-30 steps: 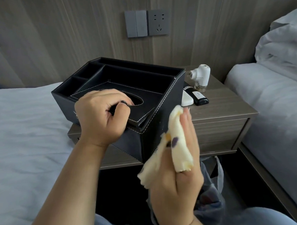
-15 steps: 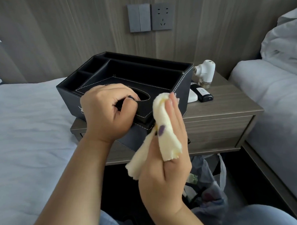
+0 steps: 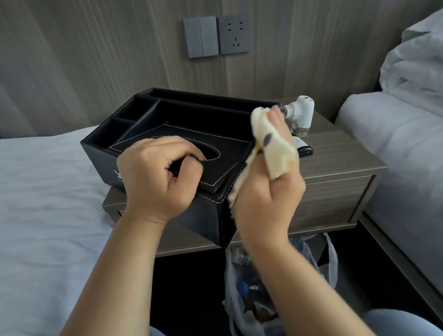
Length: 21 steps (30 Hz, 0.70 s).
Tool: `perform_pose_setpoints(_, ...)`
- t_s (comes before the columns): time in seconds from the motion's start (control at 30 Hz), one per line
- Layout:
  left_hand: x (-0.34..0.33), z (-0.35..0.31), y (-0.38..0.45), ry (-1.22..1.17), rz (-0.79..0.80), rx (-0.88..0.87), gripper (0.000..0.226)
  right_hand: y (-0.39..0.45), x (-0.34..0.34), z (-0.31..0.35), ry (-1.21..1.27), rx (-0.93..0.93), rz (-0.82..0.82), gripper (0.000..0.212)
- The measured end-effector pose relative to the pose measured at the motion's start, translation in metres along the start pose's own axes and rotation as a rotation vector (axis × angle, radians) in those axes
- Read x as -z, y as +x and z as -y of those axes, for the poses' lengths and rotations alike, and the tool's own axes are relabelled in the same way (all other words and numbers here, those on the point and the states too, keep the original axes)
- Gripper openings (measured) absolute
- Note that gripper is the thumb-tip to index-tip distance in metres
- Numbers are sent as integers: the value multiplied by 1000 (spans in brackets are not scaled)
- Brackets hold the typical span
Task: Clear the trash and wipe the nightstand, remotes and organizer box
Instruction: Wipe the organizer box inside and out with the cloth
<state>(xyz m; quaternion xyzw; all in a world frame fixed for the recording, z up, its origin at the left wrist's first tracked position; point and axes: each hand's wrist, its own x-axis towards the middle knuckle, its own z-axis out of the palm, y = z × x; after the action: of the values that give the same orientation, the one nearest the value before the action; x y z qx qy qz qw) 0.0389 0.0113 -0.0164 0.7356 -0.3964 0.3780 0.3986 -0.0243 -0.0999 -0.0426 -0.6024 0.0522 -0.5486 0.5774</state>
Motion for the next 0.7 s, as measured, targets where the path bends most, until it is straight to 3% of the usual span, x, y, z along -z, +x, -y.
perform_pose_setpoints(0.1,0,1,-1,6,0,-4,32,43,1,-16,0,-258,-73,36)
perform_pose_setpoints(0.2,-1,2,0,14,-3,-10,32,62,6,-23,-17,-381,-57,22)
perform_pose_setpoints(0.27,-1,2,0,8,-10,-17,31,43,7,-19,-29,-394,-72,20)
perform_pose_setpoints(0.37,-1,3,0,3,-19,-27,31,-6,6,-9,39,-397,-51,38)
perform_pose_setpoints(0.43,-2,4,0,21,-29,-32,31,-16,6,-12,34,-387,-33,38)
perform_pose_setpoints(0.53,-4,3,1,65,-21,-17,31,10,8,-24,-12,-468,-13,27)
perform_pose_setpoints(0.7,-2,-2,-1,74,-10,7,29,52,14,-37,-56,-580,77,31)
